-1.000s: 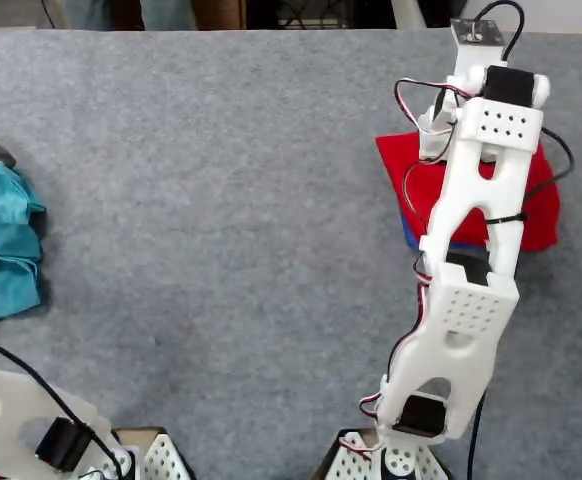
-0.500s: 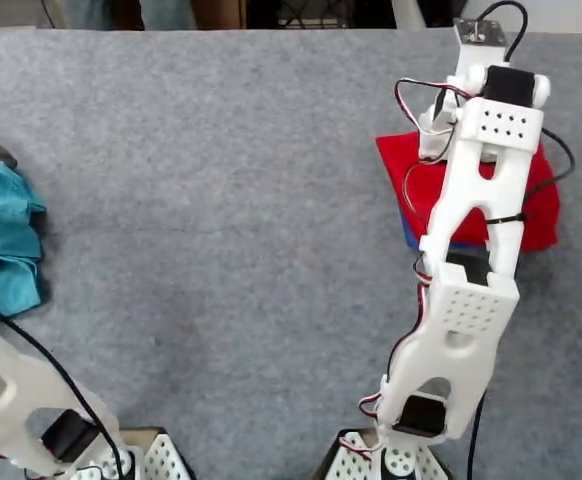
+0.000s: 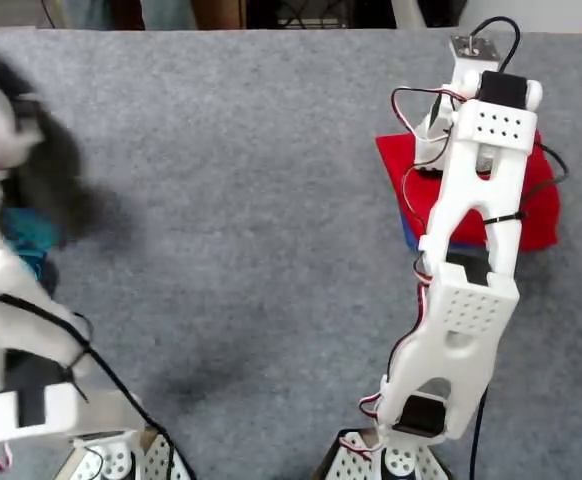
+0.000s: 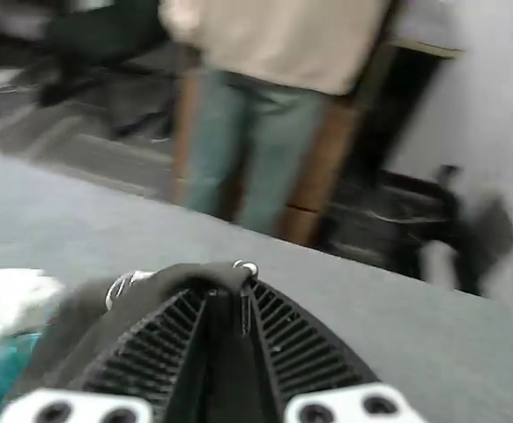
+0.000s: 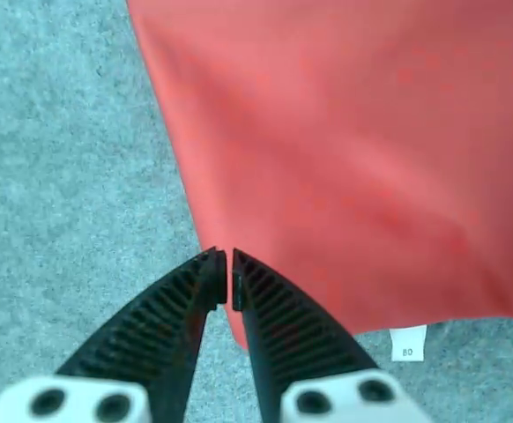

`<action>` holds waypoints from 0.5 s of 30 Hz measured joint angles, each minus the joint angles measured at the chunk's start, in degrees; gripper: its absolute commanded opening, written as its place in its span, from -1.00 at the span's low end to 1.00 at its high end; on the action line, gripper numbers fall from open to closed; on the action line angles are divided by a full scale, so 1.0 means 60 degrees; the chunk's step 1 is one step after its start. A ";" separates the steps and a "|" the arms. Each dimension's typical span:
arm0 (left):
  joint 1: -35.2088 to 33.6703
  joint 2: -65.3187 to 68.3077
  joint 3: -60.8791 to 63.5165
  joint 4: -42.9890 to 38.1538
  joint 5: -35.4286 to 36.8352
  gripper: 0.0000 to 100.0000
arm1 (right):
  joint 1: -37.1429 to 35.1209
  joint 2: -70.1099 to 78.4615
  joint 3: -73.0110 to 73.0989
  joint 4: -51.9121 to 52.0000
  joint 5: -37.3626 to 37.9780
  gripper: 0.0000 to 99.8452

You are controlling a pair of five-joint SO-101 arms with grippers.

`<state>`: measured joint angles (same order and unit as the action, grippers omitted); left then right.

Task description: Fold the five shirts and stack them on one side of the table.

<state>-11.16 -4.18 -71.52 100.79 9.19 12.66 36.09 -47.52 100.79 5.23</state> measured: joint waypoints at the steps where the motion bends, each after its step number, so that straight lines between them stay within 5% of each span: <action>1: 0.0659 0.0044 0.0000 0.0000 0.0088 -0.94 | 0.0000 0.0000 0.0000 0.0000 0.0000 -0.96; 7: 0.3883 0.1026 0.0073 0.0000 0.0249 -0.87 | 0.0000 0.0000 0.0000 -0.0015 0.0000 -0.80; 11: 0.4381 0.1143 0.1216 0.0000 0.0264 -0.57 | 0.0000 0.0000 0.0029 -0.0015 0.0000 -0.50; 15: 0.4498 0.0733 0.3604 0.0000 0.0264 -0.50 | 0.0000 0.0000 0.0059 -0.0015 0.0015 -0.34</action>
<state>15.82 0.22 -49.89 100.79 10.77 12.66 36.09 -47.16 100.70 5.32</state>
